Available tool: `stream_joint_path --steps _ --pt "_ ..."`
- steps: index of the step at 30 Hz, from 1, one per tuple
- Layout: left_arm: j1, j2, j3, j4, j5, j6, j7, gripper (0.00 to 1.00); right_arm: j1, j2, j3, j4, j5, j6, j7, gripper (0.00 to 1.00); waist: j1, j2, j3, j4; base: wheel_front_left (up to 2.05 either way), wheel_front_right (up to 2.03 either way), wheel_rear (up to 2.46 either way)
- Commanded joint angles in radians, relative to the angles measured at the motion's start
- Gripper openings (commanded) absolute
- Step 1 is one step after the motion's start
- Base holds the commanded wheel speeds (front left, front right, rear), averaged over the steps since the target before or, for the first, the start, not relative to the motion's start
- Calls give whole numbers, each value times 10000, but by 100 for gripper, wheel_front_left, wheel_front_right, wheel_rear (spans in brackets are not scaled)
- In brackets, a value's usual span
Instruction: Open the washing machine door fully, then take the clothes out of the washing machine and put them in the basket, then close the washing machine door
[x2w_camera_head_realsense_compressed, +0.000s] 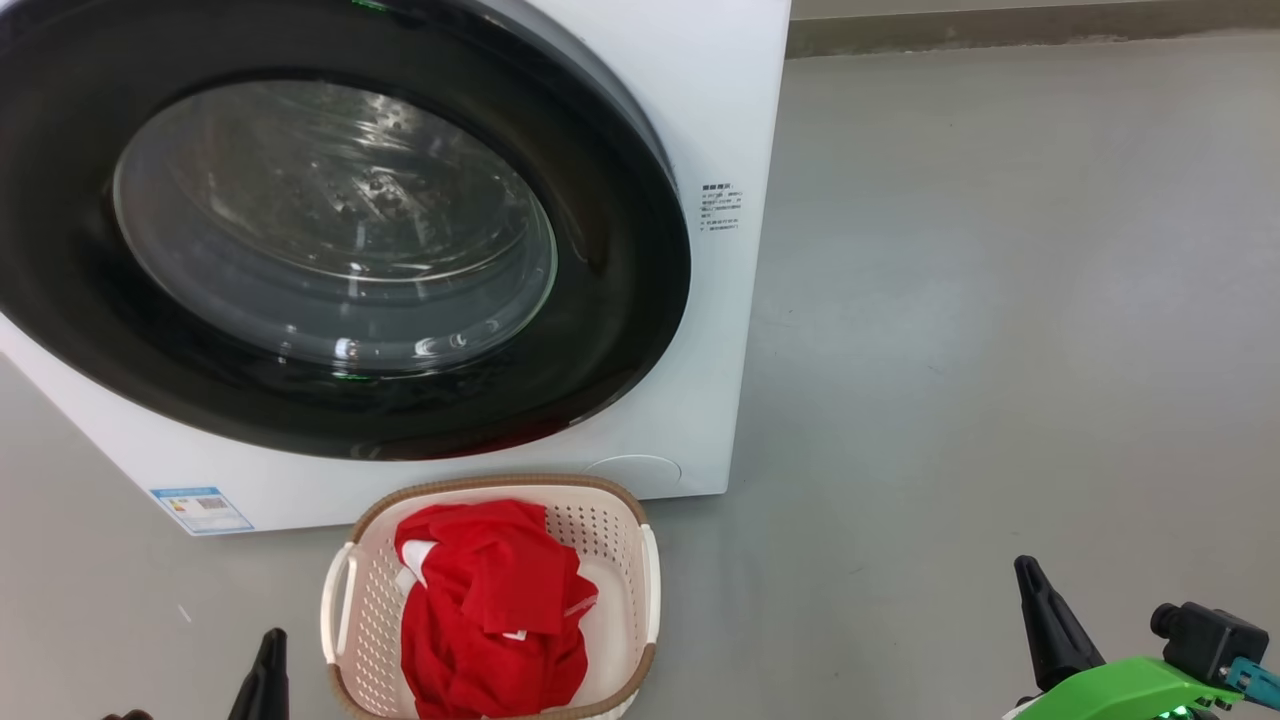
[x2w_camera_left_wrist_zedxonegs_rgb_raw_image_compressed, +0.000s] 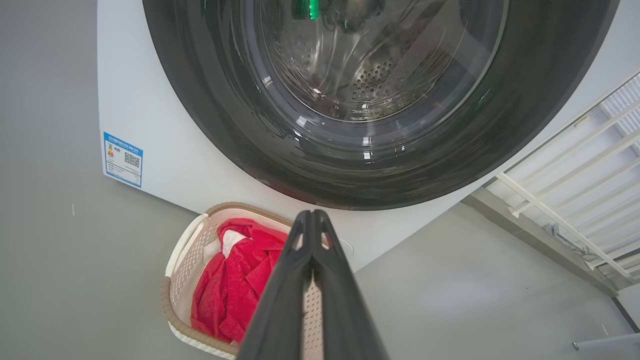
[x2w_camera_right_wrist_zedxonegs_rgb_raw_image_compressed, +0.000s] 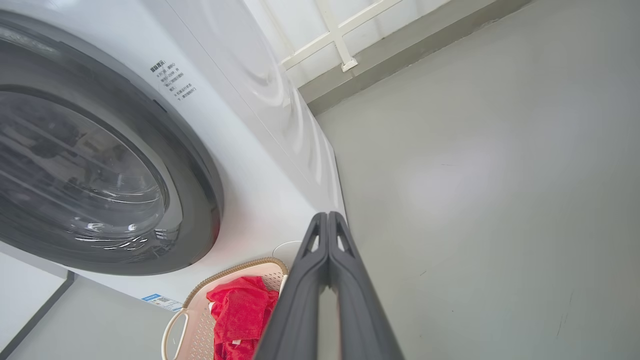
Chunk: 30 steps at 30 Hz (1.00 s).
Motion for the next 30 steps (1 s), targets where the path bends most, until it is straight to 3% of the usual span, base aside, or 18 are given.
stream_joint_path --steps 1,30 --pt "-367 64 166 -292 -307 2 74 0 -371 -122 6 -318 387 -11 82 0 -1 0 -7 5 0 0 0" --pt "-663 -112 241 -493 -3178 3 882 0 -657 -134 -216 -654 3403 -20 909 0 -1 0 -124 80 0 0 0"
